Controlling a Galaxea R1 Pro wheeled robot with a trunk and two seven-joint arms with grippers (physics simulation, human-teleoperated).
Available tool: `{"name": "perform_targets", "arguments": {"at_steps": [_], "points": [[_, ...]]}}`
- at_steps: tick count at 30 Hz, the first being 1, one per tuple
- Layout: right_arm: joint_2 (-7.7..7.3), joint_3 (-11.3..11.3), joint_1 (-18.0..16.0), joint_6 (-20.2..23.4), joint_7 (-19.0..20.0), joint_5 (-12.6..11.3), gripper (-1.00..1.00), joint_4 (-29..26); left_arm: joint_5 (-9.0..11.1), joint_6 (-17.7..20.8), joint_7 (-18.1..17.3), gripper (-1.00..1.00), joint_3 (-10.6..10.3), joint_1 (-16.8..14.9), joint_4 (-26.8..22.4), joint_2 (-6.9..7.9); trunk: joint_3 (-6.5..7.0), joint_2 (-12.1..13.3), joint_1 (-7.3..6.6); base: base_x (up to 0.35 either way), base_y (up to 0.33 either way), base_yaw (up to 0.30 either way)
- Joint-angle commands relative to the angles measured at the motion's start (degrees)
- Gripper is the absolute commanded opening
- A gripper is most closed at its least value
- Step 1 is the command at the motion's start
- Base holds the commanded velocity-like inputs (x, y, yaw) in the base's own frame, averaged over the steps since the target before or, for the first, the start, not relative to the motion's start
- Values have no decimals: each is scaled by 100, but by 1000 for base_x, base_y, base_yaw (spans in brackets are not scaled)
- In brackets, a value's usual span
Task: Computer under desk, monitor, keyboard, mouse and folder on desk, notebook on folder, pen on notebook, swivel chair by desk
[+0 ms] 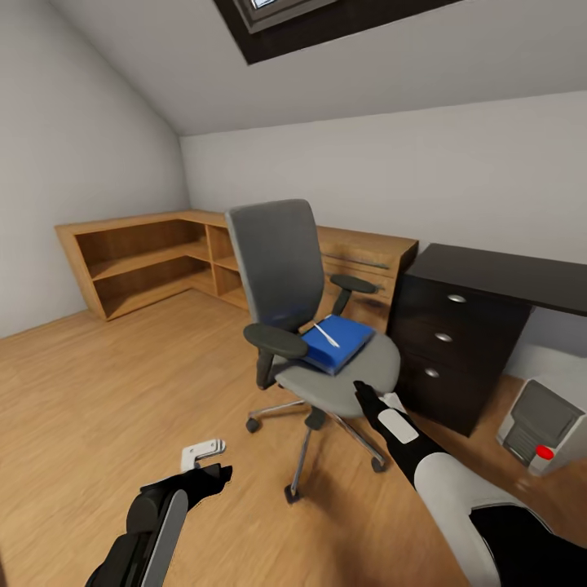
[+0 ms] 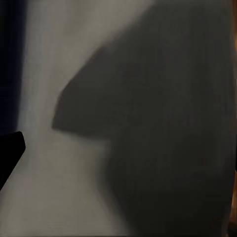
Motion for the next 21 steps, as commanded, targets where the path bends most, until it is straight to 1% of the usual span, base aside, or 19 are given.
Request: {"name": "perform_targets", "arguments": {"at_steps": [1,6,8,9,10,21], "points": [[-2,116,3,-12,-48,-131,100,86,60,20,42,100,5,-4,-3,-4,-7,0,4,302,146,90],[-2,116,3,-13,-41,-126,100,80,60,20,42,100,5,-4,-2,-6,-7,0,4,305,40,144],[-2,116,3,-13,64,-123,100,78,60,20,43,100,5,-4,1,-5,-7,0,4,178,6,29],[-2,120,4,-19,186,-121,100,77,60,20,43,100,0,-4,49,-9,-7,0,4,26,1,4],[1,125,4,-23,203,-117,100,77,60,20,44,100,-1,-4,59,-11,-7,0,4,17,1,3],[11,108,3,-25,250,-105,100,77,60,20,44,100,-38,-4,77,-13,-7,0,4,21,9,0]]}}
